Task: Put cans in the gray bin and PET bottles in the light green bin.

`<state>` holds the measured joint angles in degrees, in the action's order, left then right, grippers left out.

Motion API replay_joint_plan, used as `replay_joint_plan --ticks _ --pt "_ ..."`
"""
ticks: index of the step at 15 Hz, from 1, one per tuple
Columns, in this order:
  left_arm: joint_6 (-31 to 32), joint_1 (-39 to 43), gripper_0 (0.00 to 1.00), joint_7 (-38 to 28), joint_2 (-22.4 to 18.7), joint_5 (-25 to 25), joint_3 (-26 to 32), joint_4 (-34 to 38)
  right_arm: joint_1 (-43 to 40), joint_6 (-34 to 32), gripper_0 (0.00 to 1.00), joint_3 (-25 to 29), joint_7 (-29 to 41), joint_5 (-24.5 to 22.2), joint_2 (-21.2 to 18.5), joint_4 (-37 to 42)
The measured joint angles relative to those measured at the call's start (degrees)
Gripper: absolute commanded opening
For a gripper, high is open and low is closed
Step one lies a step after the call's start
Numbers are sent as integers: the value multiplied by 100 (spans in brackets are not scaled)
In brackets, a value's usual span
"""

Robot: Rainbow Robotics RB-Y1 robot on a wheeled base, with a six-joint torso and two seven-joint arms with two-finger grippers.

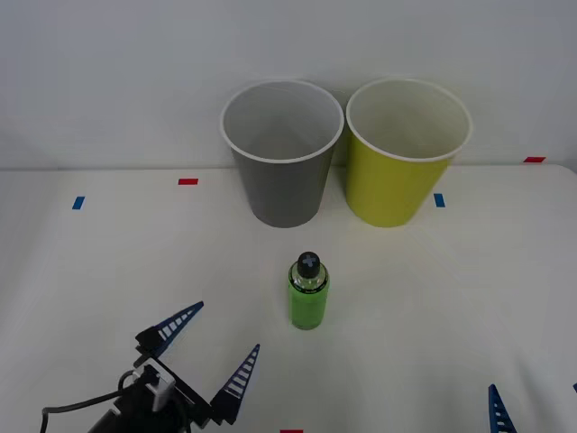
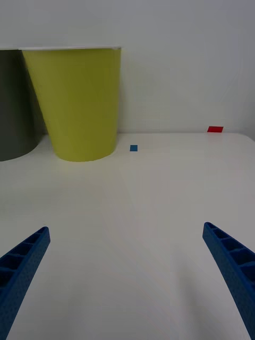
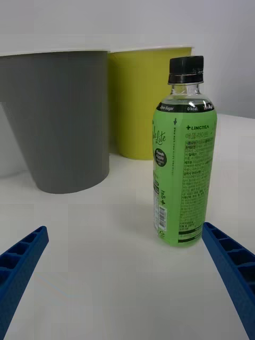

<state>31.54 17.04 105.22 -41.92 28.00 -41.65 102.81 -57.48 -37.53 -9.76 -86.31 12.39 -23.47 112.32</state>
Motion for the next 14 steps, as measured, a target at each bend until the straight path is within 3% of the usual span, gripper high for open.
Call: replay_joint_plan --ticks 9,14 --pt "-389 -1104 100 -4 35 217 -538 -236 0 0 100 0 0 0 0 0" --pt "-754 -1453 100 24 273 372 -737 -236 0 0 100 0 0 0 0 0"
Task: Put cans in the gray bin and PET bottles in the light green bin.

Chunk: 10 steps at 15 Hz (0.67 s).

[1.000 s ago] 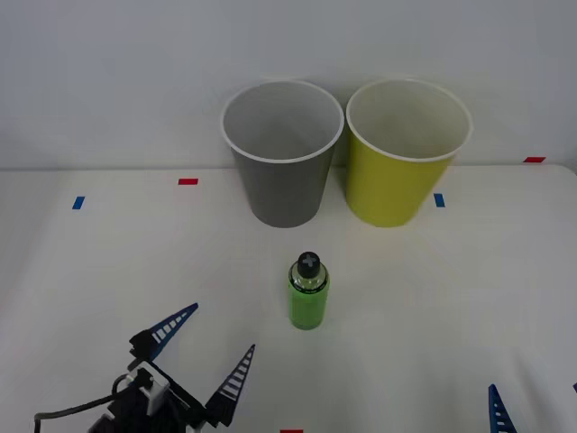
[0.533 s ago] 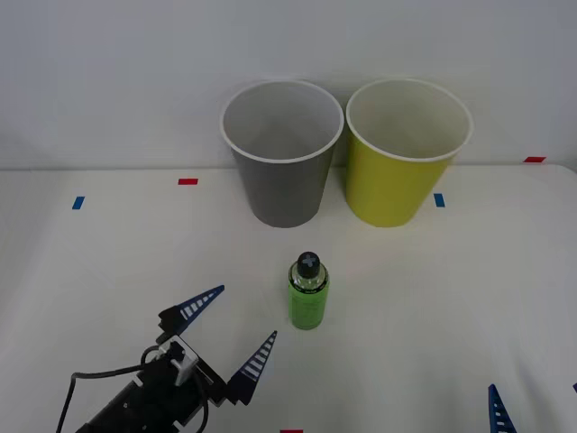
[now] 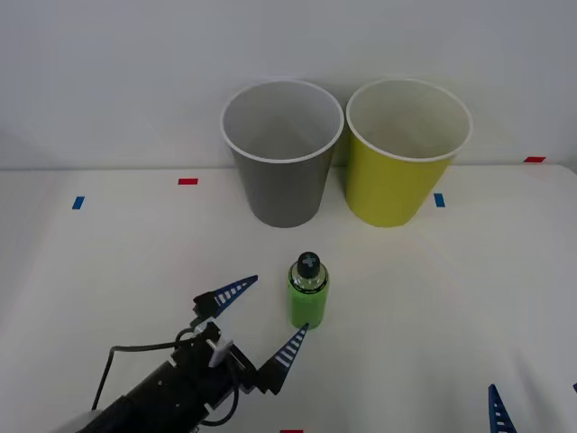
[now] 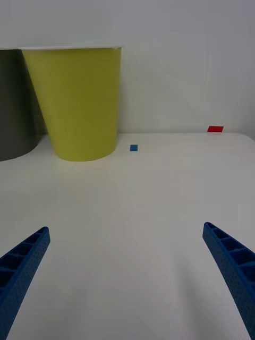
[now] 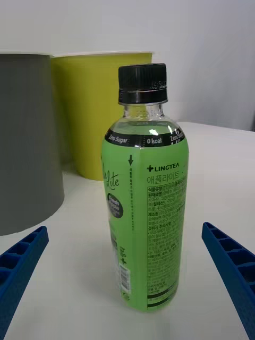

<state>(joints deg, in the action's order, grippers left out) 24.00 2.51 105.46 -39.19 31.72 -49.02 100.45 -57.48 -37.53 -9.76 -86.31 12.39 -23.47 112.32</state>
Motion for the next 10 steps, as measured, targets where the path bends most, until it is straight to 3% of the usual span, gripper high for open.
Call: replay_joint_plan --ticks 10 --pt "-764 -694 100 45 351 214 -186 -26 0 0 100 0 0 0 0 0"
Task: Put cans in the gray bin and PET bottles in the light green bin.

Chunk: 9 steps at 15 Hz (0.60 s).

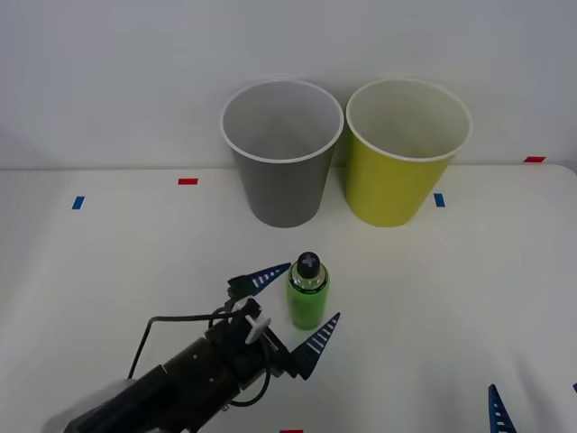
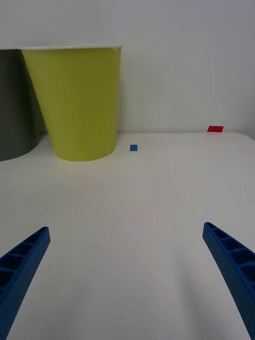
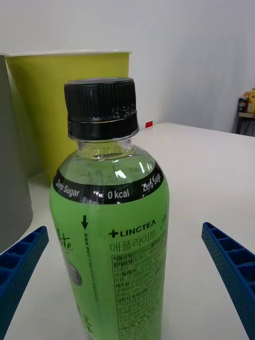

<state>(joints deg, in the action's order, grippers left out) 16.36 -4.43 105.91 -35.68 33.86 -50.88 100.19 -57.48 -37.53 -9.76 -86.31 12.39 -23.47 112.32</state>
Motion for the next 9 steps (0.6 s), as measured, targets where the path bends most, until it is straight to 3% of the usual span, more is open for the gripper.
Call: replay_joint_plan --ticks 9 --pt "-46 -430 100 -5 323 129 14 -351 0 0 100 0 0 0 0 0"
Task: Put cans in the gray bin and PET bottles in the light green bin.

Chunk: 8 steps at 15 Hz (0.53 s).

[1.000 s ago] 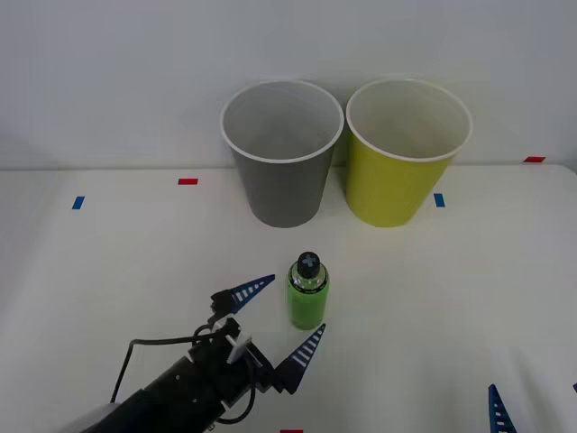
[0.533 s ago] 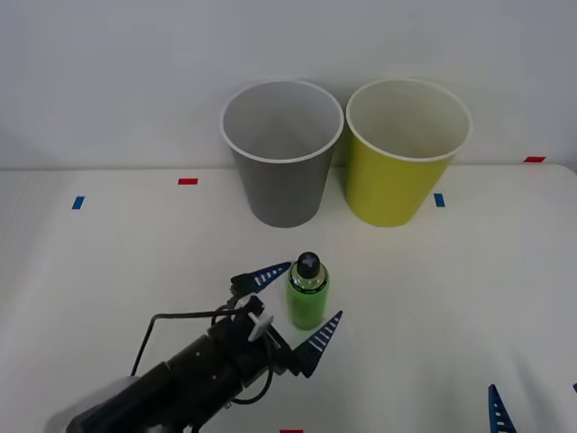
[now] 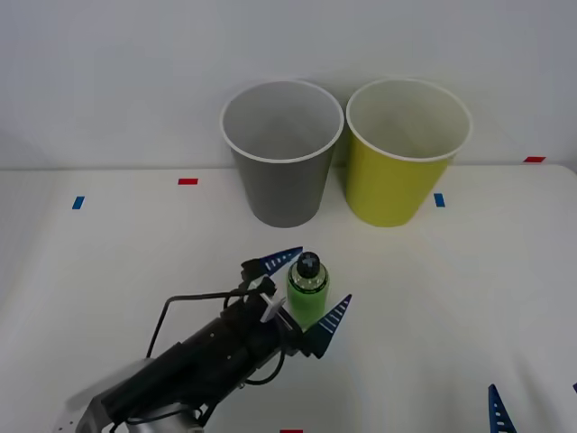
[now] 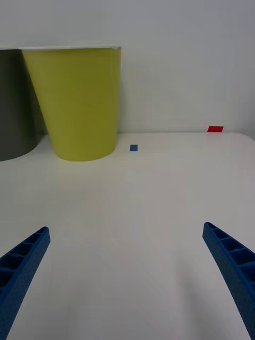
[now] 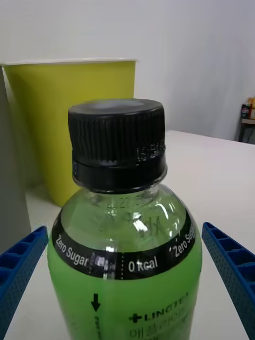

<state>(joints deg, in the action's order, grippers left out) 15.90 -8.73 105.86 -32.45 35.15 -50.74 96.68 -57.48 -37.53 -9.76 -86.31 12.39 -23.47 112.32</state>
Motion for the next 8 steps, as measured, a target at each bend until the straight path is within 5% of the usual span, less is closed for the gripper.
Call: replay_joint_plan --ticks 1,2,3,4,8 --pt "0 -15 100 0 -6 22 1 0 0 0 100 0 0 0 0 0" --pt "0 -23 86 3 -11 39 2 -1 0 0 100 0 0 0 0 0" --pt "0 -29 26 6 -13 50 2 -1 0 0 100 0 0 0 0 0" --pt "0 -30 0 9 -14 60 2 -1 0 0 100 0 0 0 0 0" --pt "0 -26 0 5 -17 80 2 -1 0 0 100 0 0 0 0 0"
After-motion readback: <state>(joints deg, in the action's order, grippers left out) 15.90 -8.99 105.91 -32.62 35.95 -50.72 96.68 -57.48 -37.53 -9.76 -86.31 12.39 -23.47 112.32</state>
